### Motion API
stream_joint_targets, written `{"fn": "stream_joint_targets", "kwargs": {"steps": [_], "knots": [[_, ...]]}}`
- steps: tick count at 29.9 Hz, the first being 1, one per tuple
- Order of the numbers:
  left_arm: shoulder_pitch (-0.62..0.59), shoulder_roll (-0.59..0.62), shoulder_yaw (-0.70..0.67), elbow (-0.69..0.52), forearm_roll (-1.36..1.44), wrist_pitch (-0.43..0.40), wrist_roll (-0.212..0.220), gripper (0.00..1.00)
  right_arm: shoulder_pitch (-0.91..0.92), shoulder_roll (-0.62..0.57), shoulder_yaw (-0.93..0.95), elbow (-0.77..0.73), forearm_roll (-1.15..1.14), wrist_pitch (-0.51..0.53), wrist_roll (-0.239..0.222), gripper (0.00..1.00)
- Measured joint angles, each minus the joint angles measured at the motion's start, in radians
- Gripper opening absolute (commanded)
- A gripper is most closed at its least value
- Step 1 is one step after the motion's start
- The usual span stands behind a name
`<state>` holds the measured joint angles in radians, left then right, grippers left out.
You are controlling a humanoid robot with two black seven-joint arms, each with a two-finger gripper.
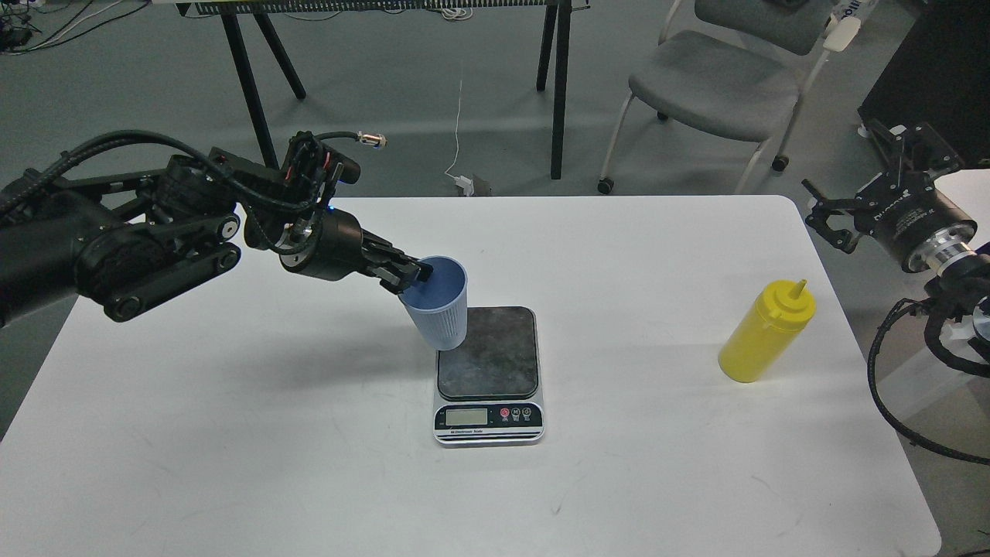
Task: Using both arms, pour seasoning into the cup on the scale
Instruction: 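Lift the blue cup with the left gripper and carry it over the scale, then lower the blue cup onto the scale and open the left gripper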
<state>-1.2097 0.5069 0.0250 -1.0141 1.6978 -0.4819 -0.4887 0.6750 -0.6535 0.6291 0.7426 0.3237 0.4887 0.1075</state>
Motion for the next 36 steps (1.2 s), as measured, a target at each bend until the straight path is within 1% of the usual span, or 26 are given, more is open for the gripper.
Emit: {"fn": "stream_joint_targets", "kwargs": {"steps": [15,26,36], "knots": [[-0.020,-0.101,-0.008,0.031,-0.003,-0.003,0.000,0.02,-0.005,0.017,0.005,-0.008,-0.001,0.000,0.001,0.99],[-0.018,-0.207,-0.012,0.136,-0.004,0.007,0.000,0.02,-0.005,0.017,0.012,-0.007,-0.001,0.000,0.001,0.99],[-0.004,-0.242,-0.025,0.198,-0.006,0.011,0.000,0.03,-0.005,0.018,0.012,-0.006,-0.001,0.000,0.001,0.99]]}}
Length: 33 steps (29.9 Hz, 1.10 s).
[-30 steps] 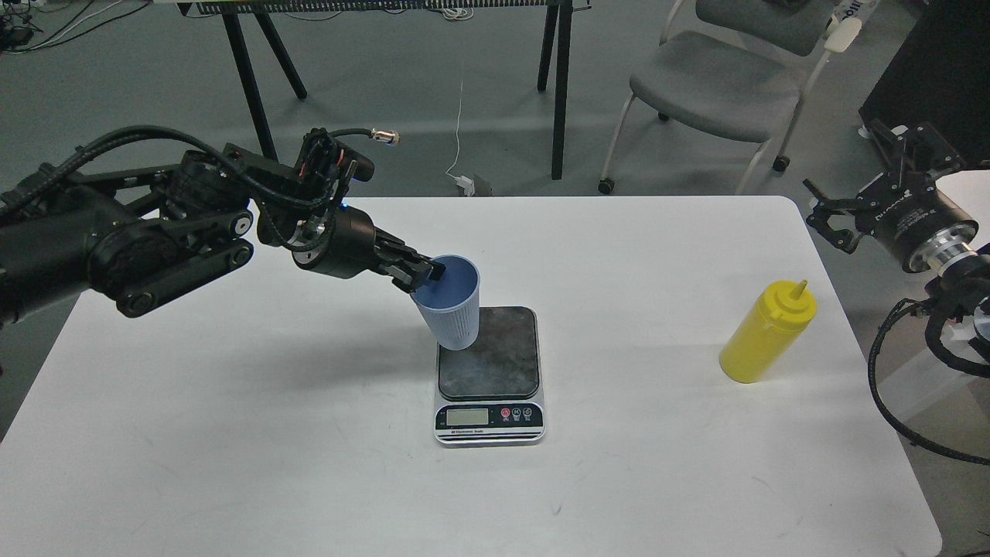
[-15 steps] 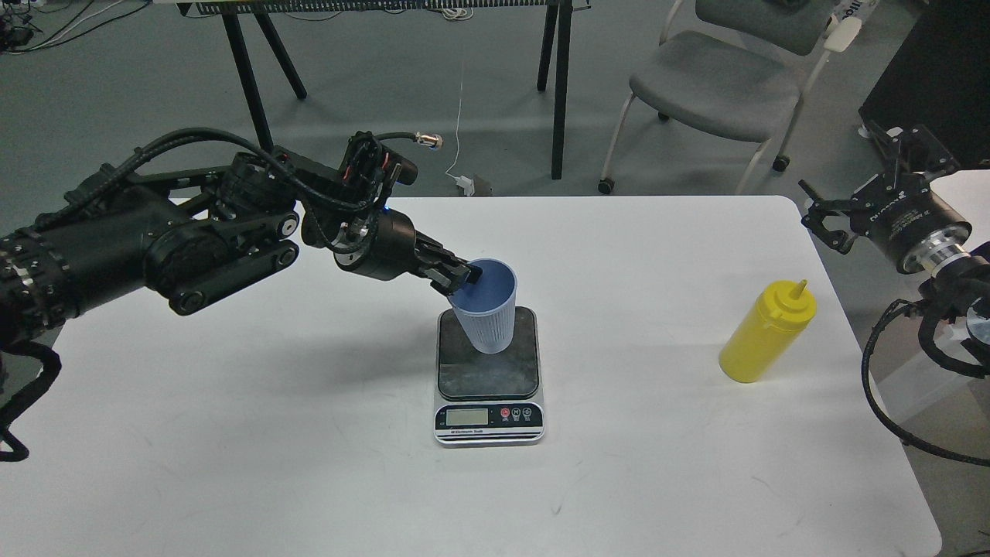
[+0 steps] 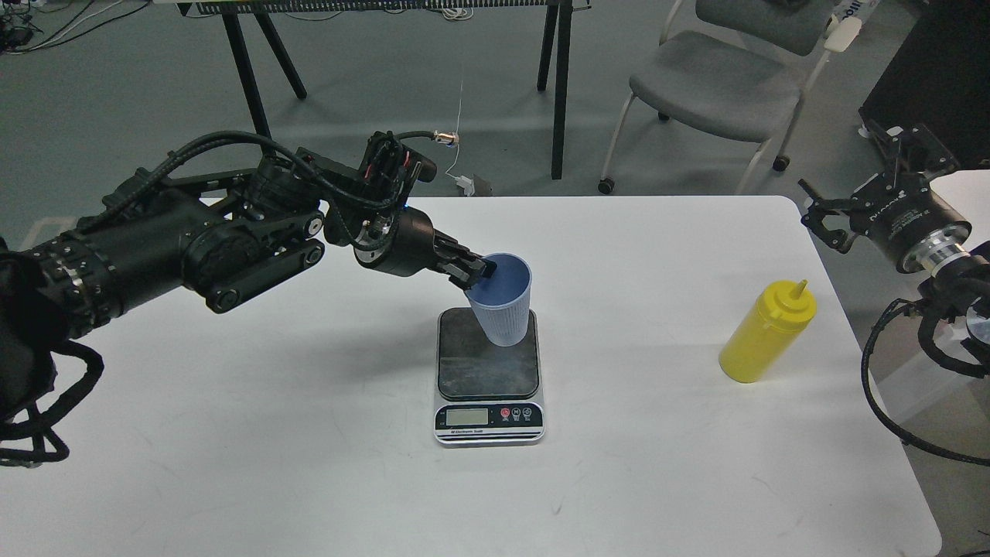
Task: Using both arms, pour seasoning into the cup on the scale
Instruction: 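Lower the blue cup onto the scale and open the left gripper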
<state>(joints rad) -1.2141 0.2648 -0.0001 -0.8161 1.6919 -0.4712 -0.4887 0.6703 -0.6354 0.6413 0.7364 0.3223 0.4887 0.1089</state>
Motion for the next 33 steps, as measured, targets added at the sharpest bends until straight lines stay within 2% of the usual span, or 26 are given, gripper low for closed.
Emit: {"fn": "stream_joint_targets", "kwargs": {"steps": [13,23,28,33], "knots": [[0.040,-0.005,0.013,0.005,0.001,0.022,0.000,0.05,0.000,0.002,0.000,0.000,0.000,0.000,0.000,0.99],[0.047,-0.001,0.004,0.001,-0.034,0.028,0.000,0.17,0.000,0.002,0.000,0.005,0.000,0.000,0.000,0.99],[0.047,0.001,0.004,-0.003,-0.048,0.028,0.000,0.19,0.000,0.002,0.000,0.005,0.000,0.000,0.000,0.99],[0.047,0.008,0.001,-0.007,-0.053,0.028,0.000,0.32,0.000,0.002,0.000,0.005,0.000,0.000,0.000,0.99]]}}
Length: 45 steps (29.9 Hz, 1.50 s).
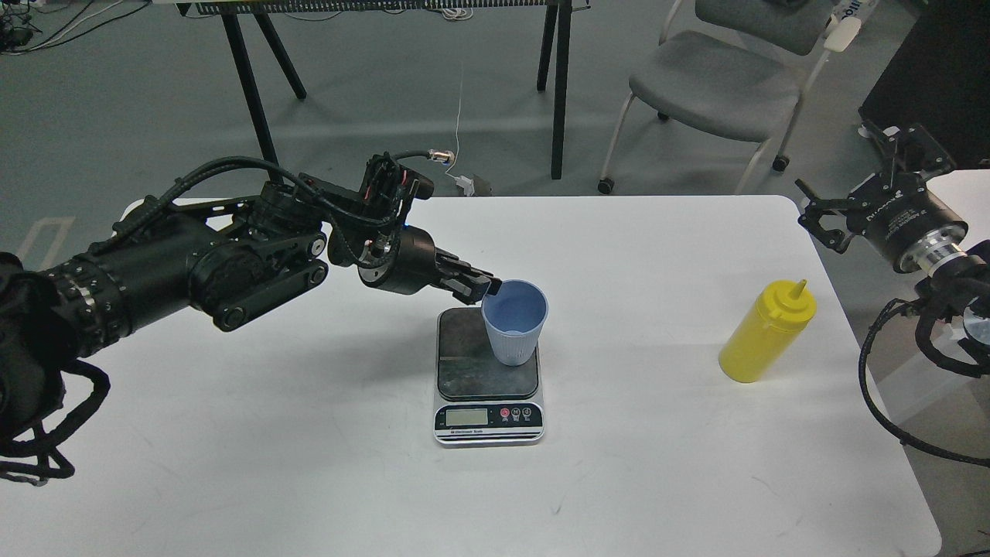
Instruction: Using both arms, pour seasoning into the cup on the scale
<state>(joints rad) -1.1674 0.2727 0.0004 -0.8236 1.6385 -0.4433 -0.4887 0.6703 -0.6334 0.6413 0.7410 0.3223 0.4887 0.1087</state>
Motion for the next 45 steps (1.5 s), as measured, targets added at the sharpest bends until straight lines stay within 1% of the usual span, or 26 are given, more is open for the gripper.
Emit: {"fn": "stream_joint_targets", "kwargs": {"steps": [4,6,7,8,9,11,13,14,16,18,19,21,24,25,27,31,35,39,45], "knots": [[-0.011,0.019,-0.003,-0.005,-0.084,-0.004,0.000,0.41,0.000,0.000,0.000,0.000,0.000,0.000,0.000,0.99],[-0.037,0.047,-0.004,-0.006,-0.155,-0.011,0.000,0.51,0.000,-0.002,0.000,-0.001,0.000,0.000,0.000,0.99],[-0.057,0.062,-0.004,-0.006,-0.190,-0.015,0.000,0.55,0.000,-0.004,0.000,-0.001,0.000,0.000,0.000,0.99],[-0.083,0.080,-0.004,-0.005,-0.233,-0.020,0.000,0.58,0.000,-0.007,0.002,-0.001,0.001,0.000,-0.001,0.99],[-0.112,0.100,-0.005,-0.002,-0.285,-0.029,0.000,0.61,0.000,-0.010,0.009,-0.002,0.001,0.000,-0.001,0.99],[-0.158,0.139,-0.015,0.010,-0.413,-0.040,0.000,0.72,-0.006,-0.017,0.031,-0.006,0.006,0.000,-0.001,0.99],[-0.186,0.170,-0.051,0.041,-0.581,-0.044,0.000,0.74,-0.029,-0.029,0.062,-0.008,0.012,0.000,-0.002,0.99],[-0.192,0.179,-0.079,0.066,-0.680,-0.045,0.000,0.76,-0.047,-0.039,0.081,-0.007,0.015,0.000,-0.003,0.99],[-0.193,0.188,-0.129,0.127,-0.871,-0.045,0.000,0.78,-0.089,-0.066,0.114,-0.006,0.024,0.000,-0.010,0.99],[-0.174,0.193,-0.163,0.195,-1.059,-0.045,0.000,0.79,-0.142,-0.110,0.130,-0.005,0.059,0.000,-0.028,0.99],[-0.158,0.194,-0.169,0.221,-1.124,-0.045,0.000,0.80,-0.166,-0.135,0.131,-0.004,0.086,0.000,-0.041,0.99],[-0.104,0.194,-0.176,0.266,-1.245,-0.045,0.000,0.80,-0.224,-0.202,0.132,0.002,0.177,0.000,-0.085,0.99],[-0.028,0.193,-0.181,0.289,-1.340,-0.045,0.000,0.81,-0.336,-0.271,0.130,0.038,0.322,0.000,-0.145,0.99],[-0.003,0.192,-0.185,0.291,-1.359,-0.046,0.000,0.81,-0.384,-0.288,0.130,0.063,0.363,0.000,-0.160,0.99],[0.038,0.190,-0.203,0.292,-1.386,-0.045,0.000,0.82,-0.480,-0.306,0.130,0.126,0.419,0.000,-0.174,0.99],[0.093,0.180,-0.248,0.293,-1.404,-0.045,0.000,0.83,-0.654,-0.311,0.135,0.339,0.503,0.000,-0.174,0.99],[0.109,0.176,-0.258,0.292,-1.405,-0.045,0.000,0.84,-0.721,-0.277,0.140,0.480,0.526,0.000,-0.154,0.99],[0.118,0.174,-0.258,0.291,-1.405,-0.044,0.000,0.85,-0.727,-0.246,0.149,0.538,0.526,0.000,-0.143,0.99],[0.137,0.169,-0.258,0.292,-1.401,-0.041,0.000,0.85,-0.721,-0.218,0.201,0.554,0.520,0.000,-0.139,0.99]]}}
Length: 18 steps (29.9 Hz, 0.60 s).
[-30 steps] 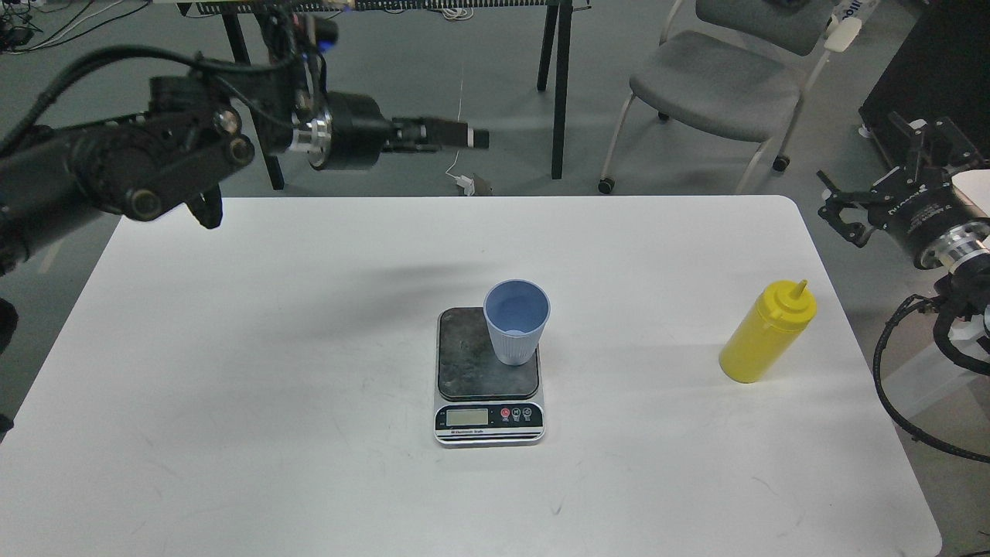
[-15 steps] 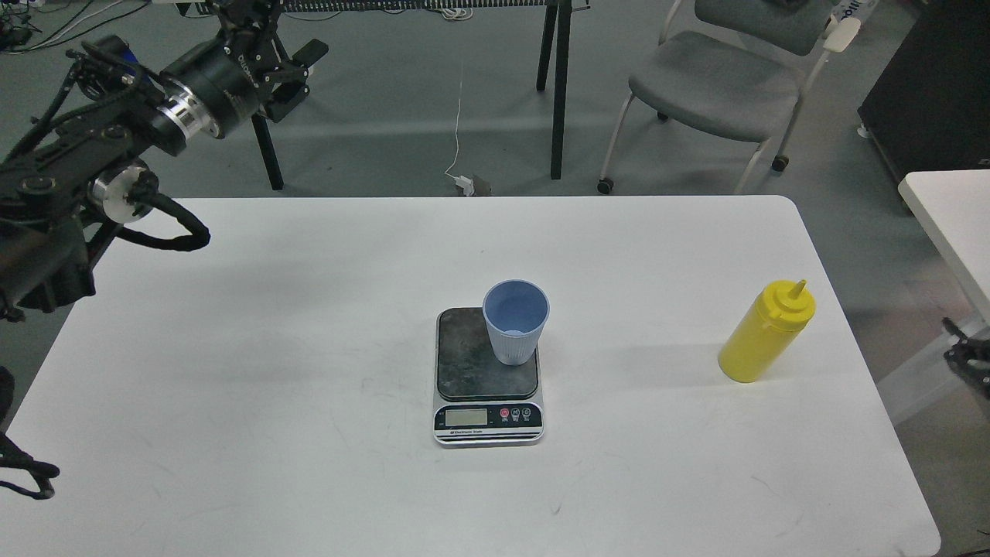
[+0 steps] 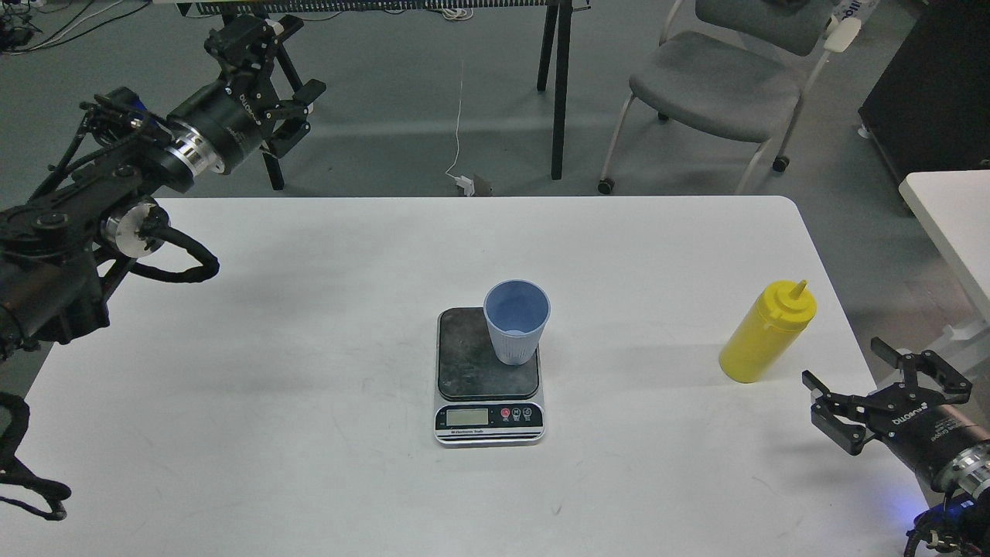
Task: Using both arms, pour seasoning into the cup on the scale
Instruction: 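Move the right gripper to the yellow bottle and grasp it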
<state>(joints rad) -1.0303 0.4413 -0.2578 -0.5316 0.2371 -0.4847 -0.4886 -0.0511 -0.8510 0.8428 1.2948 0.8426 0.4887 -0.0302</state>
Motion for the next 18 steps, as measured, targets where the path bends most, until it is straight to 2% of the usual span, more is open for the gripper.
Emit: {"fn": "stream_joint_targets", "kwargs": {"steps": [4,10,18], "knots": [[0.010,-0.008,0.005,0.000,0.006,0.008,0.000,0.85,0.012,0.040,0.030,0.000,-0.020,0.000,0.005,0.99],[0.011,-0.005,0.014,-0.001,0.016,0.017,0.000,0.85,0.041,0.130,0.103,0.000,-0.162,0.000,0.038,0.99],[0.011,0.004,0.014,-0.004,0.018,0.016,0.000,0.86,0.066,0.211,0.116,-0.010,-0.230,0.000,0.043,0.99]]}}
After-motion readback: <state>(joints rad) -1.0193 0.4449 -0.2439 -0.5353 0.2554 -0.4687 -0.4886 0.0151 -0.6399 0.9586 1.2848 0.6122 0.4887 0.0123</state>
